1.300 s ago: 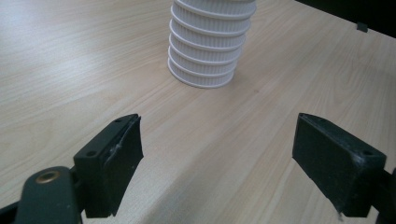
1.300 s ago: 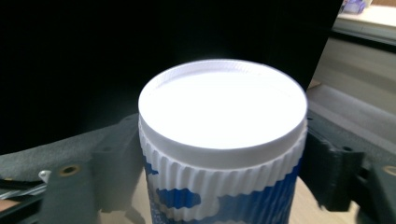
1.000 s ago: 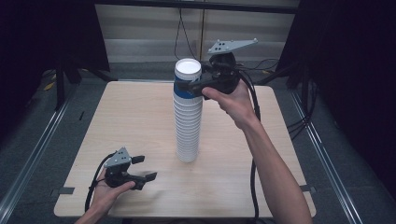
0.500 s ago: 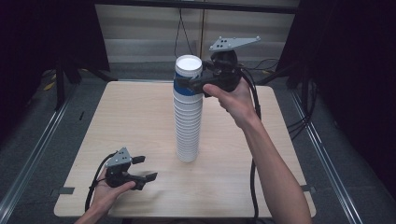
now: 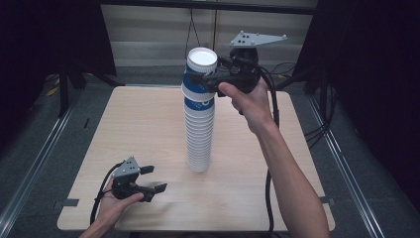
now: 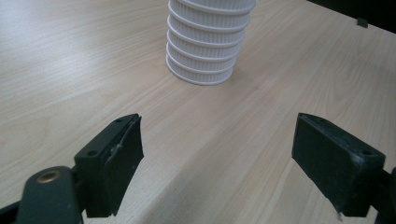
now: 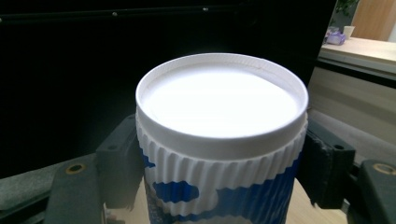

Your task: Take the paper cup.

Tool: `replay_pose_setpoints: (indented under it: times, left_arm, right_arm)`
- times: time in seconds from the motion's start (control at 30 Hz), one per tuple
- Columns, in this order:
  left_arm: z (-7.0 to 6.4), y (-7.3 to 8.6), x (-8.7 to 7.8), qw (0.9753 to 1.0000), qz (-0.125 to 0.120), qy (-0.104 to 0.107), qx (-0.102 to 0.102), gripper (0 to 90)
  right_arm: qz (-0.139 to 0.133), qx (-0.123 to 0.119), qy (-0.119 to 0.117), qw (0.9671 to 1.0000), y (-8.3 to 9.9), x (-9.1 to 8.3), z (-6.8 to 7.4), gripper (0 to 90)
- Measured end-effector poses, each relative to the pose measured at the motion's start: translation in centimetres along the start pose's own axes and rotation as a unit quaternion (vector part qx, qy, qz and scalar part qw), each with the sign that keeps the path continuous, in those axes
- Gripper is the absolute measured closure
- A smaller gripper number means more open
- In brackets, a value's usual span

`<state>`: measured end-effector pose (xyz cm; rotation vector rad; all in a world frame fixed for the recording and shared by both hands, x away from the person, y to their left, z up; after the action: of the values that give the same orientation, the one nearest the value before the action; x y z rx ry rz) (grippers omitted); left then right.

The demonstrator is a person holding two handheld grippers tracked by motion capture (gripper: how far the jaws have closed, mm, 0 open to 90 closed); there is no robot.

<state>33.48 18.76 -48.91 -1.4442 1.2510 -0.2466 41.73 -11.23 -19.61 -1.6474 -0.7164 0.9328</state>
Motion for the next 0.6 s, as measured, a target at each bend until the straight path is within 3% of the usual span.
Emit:
replay_pose_setpoints:
  times: [0.6]
  left_arm:
    - [0.0, 0.0, 0.0, 1.0, -0.001, 0.0, -0.003, 16.3]
  right_arm:
    - [-0.067, 0.018, 0.009, 0.9976, -0.9, -1.2, -0.2, 26.9]
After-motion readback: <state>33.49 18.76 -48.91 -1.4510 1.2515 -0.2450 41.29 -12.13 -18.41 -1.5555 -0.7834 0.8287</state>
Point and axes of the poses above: each handheld gripper's, and its own axes: x roughly forward along the jaws, y roughly out of its underside, z roughly to its left, the point moved 1 cm from there along x, roughly forward along the jaws, and after that the axes turned 10 degrees about -x, right-handed, at the moved point
